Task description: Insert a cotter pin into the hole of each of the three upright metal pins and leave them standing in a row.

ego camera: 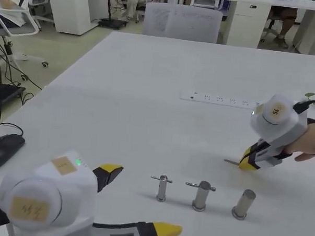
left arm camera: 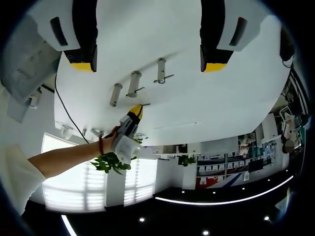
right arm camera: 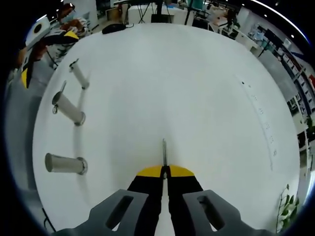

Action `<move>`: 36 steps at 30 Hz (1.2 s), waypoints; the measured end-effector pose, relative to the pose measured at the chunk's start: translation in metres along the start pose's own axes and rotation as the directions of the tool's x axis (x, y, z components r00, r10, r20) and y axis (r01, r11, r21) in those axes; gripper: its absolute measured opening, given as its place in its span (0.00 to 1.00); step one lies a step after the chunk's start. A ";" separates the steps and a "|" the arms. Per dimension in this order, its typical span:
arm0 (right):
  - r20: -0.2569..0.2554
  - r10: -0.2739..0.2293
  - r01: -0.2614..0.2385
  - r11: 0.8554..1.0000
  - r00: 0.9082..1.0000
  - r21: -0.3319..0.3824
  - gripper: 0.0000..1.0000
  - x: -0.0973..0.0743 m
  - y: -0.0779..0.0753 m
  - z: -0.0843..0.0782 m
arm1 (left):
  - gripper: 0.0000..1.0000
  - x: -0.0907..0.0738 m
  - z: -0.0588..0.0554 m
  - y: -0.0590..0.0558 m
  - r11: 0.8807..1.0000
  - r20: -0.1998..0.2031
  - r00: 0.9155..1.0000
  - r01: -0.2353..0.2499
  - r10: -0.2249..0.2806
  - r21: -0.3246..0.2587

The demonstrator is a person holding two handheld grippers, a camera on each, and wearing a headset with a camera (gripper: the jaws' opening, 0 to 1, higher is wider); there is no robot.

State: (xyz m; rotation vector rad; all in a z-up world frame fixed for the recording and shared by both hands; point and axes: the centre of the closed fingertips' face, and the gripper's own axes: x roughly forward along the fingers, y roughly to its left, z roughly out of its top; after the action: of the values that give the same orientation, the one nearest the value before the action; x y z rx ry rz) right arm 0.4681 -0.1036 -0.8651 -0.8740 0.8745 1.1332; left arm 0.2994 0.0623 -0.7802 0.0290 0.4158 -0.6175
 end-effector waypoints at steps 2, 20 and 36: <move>0.001 -0.007 0.007 1.000 1.000 -0.001 0.03 -0.001 -0.001 0.000 | 0.86 0.000 0.000 -0.001 1.000 -0.004 1.000 0.002 -0.002 -0.001; 0.061 -0.091 0.096 0.992 0.994 -0.087 0.03 -0.034 -0.004 0.017 | 0.82 -0.002 0.015 -0.008 0.999 0.021 1.000 0.021 -0.020 -0.038; 0.178 -0.117 0.151 0.970 0.977 -0.189 0.03 -0.078 0.032 0.055 | 0.73 -0.005 0.034 -0.017 0.997 0.046 0.998 0.050 -0.047 -0.056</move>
State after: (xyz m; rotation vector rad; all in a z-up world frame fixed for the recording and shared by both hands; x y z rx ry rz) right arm 0.4292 -0.0766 -0.7763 -0.9746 0.5615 1.1706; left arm 0.2991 0.0463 -0.7452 -0.0497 0.3916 -0.6526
